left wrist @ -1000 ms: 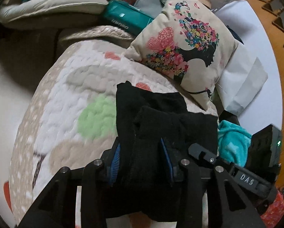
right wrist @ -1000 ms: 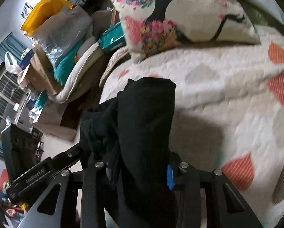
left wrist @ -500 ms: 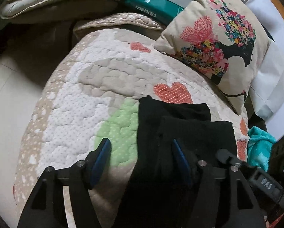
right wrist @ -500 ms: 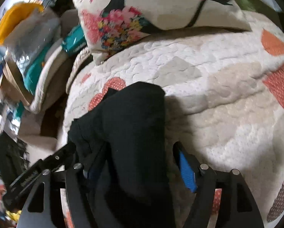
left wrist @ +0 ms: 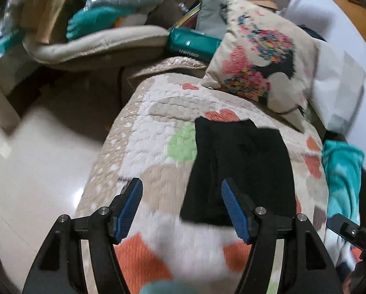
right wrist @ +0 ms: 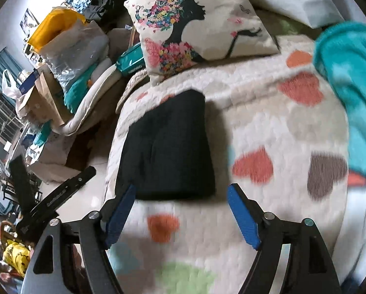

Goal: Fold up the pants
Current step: 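Release the pants and pull both grippers back from the bundle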

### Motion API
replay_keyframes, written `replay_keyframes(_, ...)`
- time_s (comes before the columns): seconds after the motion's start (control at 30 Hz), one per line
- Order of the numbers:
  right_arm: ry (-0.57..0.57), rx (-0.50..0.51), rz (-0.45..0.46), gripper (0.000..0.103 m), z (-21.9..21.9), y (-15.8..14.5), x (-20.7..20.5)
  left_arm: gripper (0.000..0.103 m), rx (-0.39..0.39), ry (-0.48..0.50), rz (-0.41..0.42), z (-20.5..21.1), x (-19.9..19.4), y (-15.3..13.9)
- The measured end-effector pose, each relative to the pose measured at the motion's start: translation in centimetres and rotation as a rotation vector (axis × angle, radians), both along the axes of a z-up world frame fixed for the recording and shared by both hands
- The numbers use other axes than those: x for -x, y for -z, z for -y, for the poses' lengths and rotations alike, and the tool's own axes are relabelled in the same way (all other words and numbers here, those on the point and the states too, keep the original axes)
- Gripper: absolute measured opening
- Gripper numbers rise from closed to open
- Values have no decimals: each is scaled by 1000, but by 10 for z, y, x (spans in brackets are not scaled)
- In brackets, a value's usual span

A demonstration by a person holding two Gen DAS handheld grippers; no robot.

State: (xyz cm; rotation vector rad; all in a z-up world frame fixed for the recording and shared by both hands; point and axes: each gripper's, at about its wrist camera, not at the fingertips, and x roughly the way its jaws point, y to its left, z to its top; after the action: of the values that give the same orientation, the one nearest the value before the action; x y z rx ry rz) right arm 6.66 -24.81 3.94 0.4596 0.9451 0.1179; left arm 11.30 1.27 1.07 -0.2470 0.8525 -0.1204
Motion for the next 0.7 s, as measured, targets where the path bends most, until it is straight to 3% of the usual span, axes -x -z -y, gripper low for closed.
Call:
replay_keyframes(0.17, 35, 9, -26, 82, -12, 24, 41, 76, -49, -29, 41, 7, 62, 2)
replay_keyframes(0.3, 38, 160, -74, 82, -26, 44, 50, 76, -135, 23, 46, 22, 78, 13)
replay_keyframes(0.43, 20, 272, -32, 82, -37, 41, 52, 76, -203, 46, 71, 30, 82, 19)
replay_keyframes(0.53, 0, 338, -7, 84, -44, 41, 52, 76, -182, 48, 53, 30, 78, 22)
replay_keyframes(0.7, -26, 349, -22, 84, -49, 50, 50, 76, -126, 57, 0, 29, 73, 28)
